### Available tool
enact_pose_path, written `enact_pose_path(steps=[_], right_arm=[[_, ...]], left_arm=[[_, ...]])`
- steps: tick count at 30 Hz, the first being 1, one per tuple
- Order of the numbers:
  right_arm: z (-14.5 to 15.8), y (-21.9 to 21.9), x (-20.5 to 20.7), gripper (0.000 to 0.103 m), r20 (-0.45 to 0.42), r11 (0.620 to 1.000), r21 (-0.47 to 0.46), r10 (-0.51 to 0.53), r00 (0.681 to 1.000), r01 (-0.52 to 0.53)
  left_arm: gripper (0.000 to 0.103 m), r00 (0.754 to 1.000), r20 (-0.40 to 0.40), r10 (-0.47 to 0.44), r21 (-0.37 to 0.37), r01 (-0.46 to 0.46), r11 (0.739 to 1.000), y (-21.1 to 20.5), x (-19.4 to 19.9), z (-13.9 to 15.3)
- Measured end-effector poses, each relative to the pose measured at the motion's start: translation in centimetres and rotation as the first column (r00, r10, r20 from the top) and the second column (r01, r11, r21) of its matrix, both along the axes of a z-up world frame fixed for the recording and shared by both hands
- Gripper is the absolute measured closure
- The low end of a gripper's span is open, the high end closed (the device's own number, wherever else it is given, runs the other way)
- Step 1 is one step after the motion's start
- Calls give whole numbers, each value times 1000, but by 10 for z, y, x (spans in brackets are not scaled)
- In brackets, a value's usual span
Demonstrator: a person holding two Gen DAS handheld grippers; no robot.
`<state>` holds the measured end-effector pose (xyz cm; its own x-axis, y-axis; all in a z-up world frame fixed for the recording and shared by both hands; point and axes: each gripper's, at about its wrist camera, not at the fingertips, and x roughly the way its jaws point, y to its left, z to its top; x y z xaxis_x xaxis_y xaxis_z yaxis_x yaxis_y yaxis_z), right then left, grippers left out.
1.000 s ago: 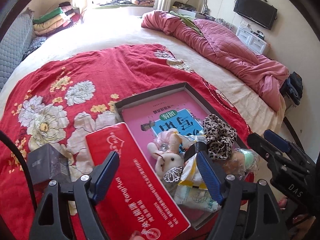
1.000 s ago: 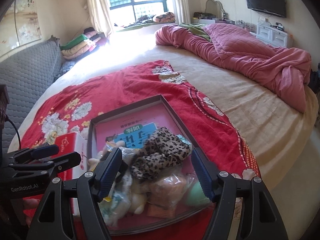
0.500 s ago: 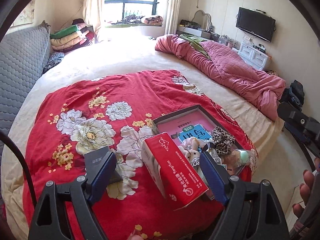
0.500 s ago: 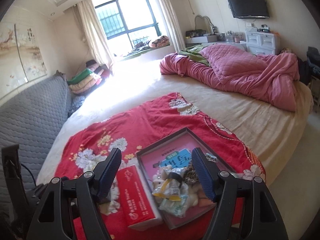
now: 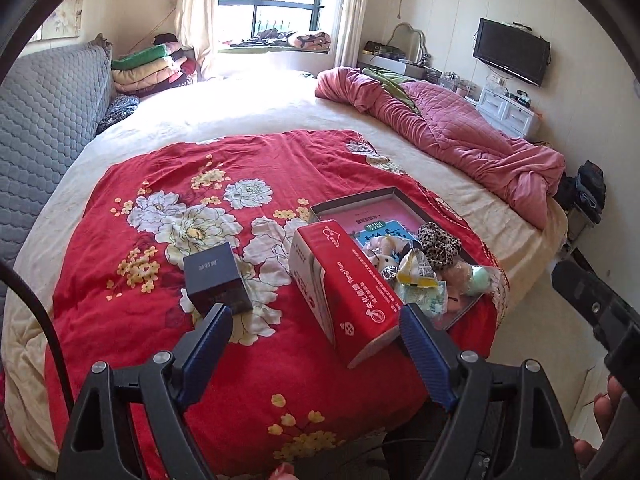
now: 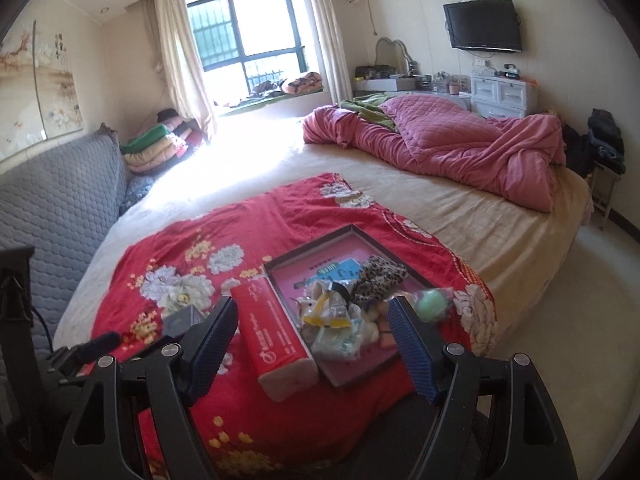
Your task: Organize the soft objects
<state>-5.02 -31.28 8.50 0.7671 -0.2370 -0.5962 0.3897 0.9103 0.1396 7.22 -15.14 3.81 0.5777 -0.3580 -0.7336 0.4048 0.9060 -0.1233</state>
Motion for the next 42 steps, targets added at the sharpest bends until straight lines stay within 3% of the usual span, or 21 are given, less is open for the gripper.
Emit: enact_pose_path(steps=[5, 13, 26, 42], right_arm=[[-20, 1, -6, 25, -71, 999, -34, -20, 997, 18], [-30, -3, -10, 25, -87, 997, -58, -51, 995, 46], [-50, -1, -6, 25, -159, 996, -83, -51, 986, 38], [-54, 3, -6, 25, -171, 997, -71, -36, 985, 24]], left_arm=[[18, 999, -31, -25, 17, 26, 1000, -4, -13, -16], [18, 999, -48, -19, 28, 20, 999, -7, -16, -30], [18, 998, -51, -37, 47, 39, 998, -18, -22, -33], [18, 998, -59, -37, 57, 41, 998, -20, -23, -38]])
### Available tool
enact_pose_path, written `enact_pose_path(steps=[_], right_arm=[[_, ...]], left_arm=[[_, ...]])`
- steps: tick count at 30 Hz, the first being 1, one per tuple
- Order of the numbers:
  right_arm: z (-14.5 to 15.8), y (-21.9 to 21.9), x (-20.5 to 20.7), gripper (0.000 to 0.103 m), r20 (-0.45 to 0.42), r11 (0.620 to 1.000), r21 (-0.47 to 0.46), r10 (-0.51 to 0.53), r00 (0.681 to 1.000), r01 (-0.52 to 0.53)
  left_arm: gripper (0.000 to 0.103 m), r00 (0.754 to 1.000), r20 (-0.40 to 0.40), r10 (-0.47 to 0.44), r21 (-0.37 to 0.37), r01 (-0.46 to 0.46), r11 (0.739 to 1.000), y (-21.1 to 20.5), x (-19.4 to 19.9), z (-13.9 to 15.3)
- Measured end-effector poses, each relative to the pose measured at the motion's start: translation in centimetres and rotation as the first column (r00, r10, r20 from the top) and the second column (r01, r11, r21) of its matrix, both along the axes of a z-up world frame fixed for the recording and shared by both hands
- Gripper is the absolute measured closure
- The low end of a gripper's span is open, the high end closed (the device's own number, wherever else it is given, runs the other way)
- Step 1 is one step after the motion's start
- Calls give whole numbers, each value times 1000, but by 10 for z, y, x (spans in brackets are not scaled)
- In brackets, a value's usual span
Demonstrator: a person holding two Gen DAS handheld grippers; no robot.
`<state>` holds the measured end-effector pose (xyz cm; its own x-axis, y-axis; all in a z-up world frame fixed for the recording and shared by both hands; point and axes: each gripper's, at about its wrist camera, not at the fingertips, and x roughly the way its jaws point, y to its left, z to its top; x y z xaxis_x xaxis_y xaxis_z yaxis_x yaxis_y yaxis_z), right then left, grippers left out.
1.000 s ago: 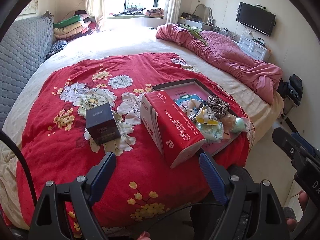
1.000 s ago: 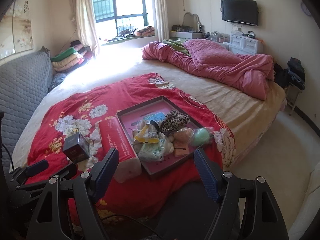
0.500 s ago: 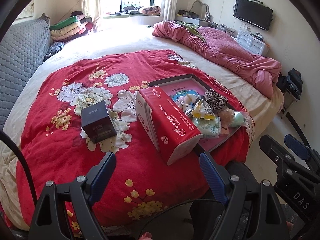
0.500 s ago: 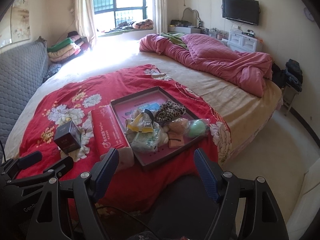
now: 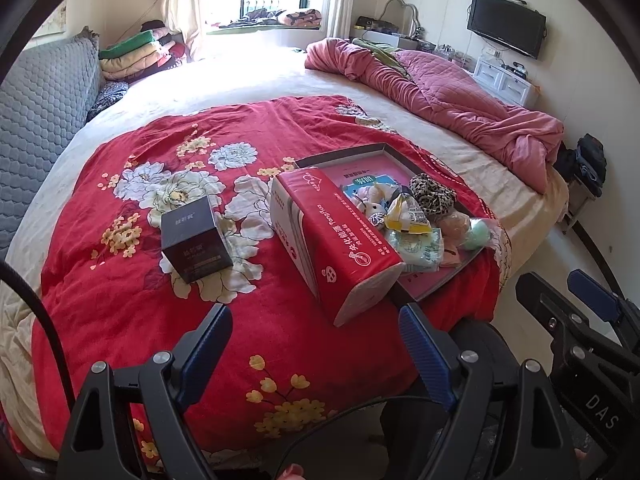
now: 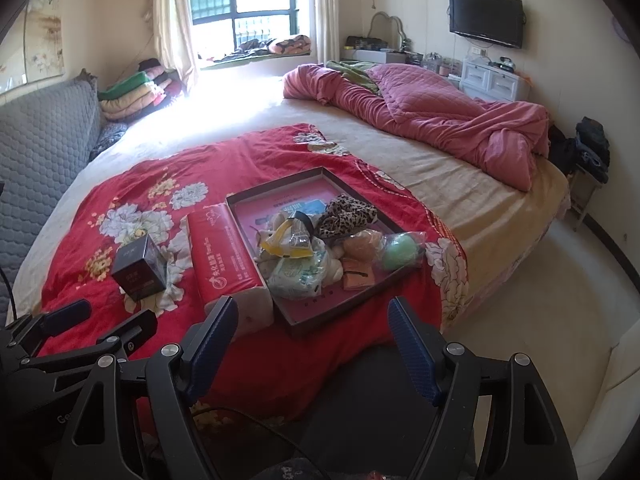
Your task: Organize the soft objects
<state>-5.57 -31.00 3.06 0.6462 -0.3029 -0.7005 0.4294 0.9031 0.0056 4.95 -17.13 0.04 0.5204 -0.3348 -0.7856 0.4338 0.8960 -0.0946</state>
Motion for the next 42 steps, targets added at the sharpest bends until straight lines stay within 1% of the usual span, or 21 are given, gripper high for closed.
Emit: enact_pose_path(steps=[8, 26, 42], right_arm=[[-4, 2, 3, 25, -18, 1000, 8, 8, 1000, -8], [-7, 1, 4, 25, -23, 999, 32, 11, 1000, -10], [-10, -1, 3, 25, -27, 999, 35, 7, 1000, -6]], left_arm=[[18, 1000, -7, 6, 3, -6, 1000, 0, -1, -2], [18, 1000, -13, 9, 14, -9, 1000, 2, 1, -4], [18, 1000, -18, 18, 15, -18, 1000, 3, 2, -5]])
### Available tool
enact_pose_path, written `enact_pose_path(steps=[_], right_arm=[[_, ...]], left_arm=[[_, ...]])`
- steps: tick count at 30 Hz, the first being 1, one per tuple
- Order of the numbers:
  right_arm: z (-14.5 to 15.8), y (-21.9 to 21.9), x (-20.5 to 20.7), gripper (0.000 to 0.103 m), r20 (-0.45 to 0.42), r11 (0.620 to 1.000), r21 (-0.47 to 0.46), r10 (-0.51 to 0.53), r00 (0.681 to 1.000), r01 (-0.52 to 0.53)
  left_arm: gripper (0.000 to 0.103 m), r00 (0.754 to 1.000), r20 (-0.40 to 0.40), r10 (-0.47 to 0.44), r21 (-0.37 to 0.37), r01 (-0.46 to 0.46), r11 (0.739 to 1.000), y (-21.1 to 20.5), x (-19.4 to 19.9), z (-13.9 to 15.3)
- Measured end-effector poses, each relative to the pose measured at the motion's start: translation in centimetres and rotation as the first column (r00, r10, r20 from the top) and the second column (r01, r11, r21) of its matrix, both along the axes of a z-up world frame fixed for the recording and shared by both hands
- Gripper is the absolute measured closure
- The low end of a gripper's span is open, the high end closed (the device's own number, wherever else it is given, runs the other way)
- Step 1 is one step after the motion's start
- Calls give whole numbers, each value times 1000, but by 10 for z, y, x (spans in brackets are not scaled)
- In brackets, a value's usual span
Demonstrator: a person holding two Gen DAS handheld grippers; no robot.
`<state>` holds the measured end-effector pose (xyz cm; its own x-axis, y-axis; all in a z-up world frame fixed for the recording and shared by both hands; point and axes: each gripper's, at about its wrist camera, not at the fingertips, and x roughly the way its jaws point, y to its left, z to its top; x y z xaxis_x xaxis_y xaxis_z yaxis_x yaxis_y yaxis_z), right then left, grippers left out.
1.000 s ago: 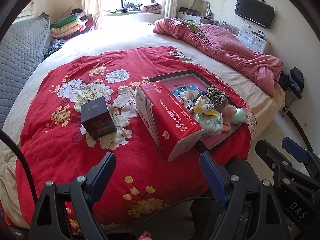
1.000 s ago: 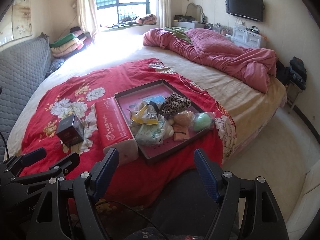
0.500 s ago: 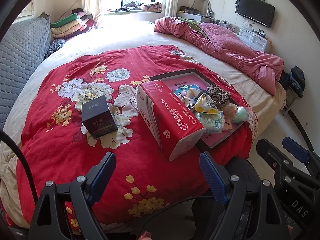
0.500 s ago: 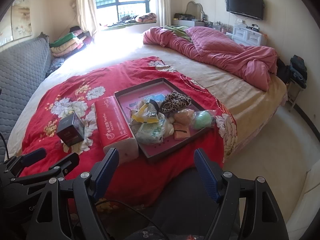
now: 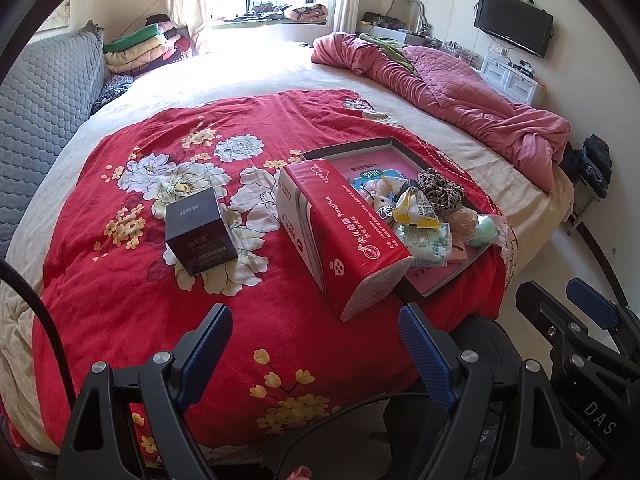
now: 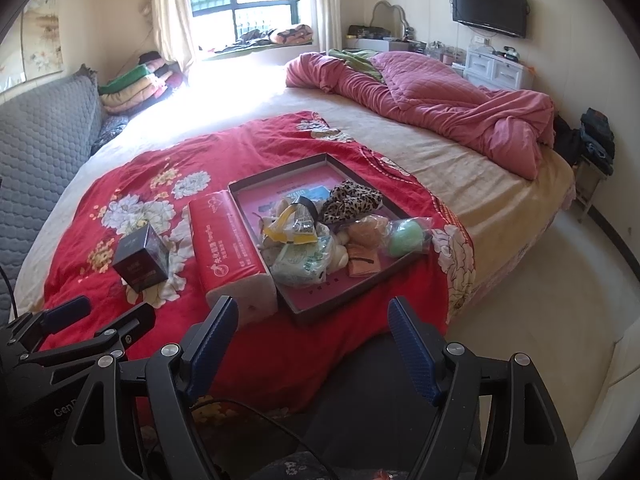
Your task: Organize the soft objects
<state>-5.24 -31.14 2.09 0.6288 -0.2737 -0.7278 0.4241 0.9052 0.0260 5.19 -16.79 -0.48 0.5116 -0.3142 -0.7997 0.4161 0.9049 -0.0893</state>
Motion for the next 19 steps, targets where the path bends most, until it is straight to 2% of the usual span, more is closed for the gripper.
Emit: enact_pose_path(steps=[15, 19], right_arm=[[-2, -3, -2, 25, 0, 1000, 0, -14, 1000, 14], [0, -4, -3, 25, 6, 1000, -8, -17, 1000, 17]], left_arm=[[18, 1000, 9, -6, 12, 6, 1000, -2, 3, -5], [18, 999, 34, -11, 2, 11, 1000, -2, 4, -3]])
